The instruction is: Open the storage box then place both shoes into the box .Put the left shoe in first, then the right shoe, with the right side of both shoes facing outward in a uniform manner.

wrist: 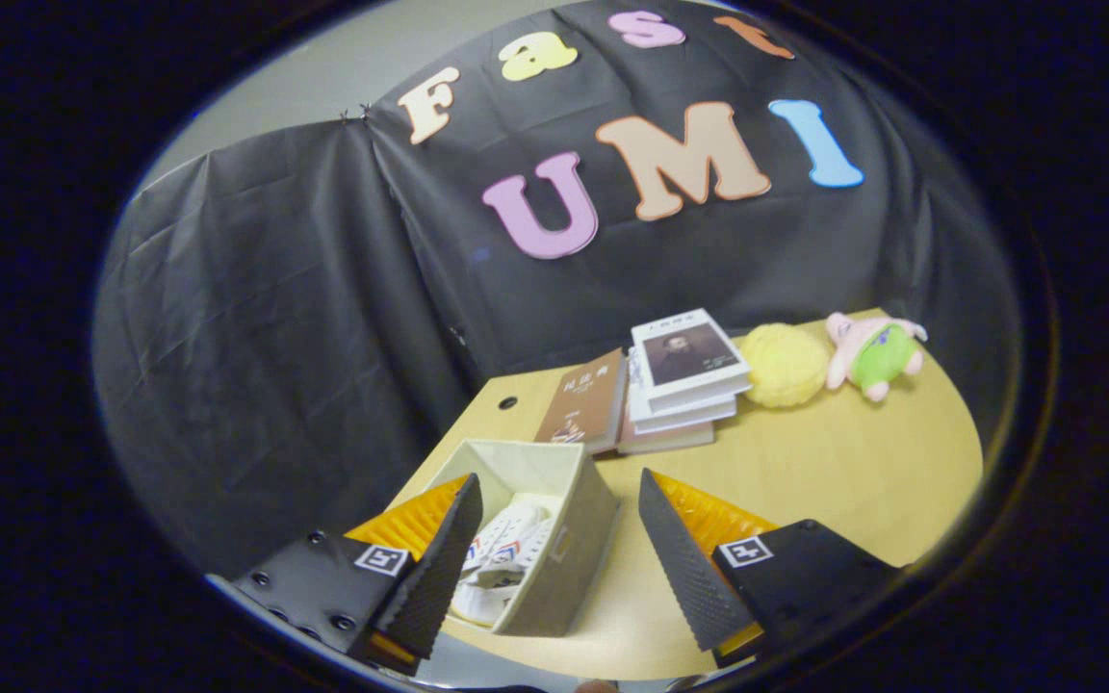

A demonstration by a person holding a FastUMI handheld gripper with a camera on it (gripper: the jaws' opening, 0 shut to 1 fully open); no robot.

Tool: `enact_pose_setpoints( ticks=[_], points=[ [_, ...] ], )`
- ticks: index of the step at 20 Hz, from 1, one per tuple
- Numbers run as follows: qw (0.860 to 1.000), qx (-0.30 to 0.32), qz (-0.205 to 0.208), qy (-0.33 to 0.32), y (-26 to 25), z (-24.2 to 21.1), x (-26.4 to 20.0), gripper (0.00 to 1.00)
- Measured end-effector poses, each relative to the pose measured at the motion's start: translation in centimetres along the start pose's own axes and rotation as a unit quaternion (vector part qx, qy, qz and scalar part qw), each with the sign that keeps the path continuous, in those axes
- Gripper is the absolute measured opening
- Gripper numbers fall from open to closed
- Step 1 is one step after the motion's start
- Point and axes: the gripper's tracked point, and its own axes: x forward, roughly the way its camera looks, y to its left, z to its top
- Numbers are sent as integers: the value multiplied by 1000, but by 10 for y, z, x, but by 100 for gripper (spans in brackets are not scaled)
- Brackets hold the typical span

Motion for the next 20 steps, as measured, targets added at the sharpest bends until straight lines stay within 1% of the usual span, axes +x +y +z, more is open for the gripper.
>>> enact_pose_setpoints(
  ticks=[2, 4, 9, 13, 16, 20],
  points=[
    [998, -20, -37, -48, -35, 27, -18, 100],
    [993, -41, -73, -87, -70, 51, -39, 100],
    [980, -69, -129, -136, -143, 88, -83, 100],
    [964, -96, -173, -177, -192, 112, -117, 100],
    [954, -108, -192, -202, -218, 121, -138, 100],
    [947, -96, -195, -238, -236, 139, -158, 100]
  ],
)
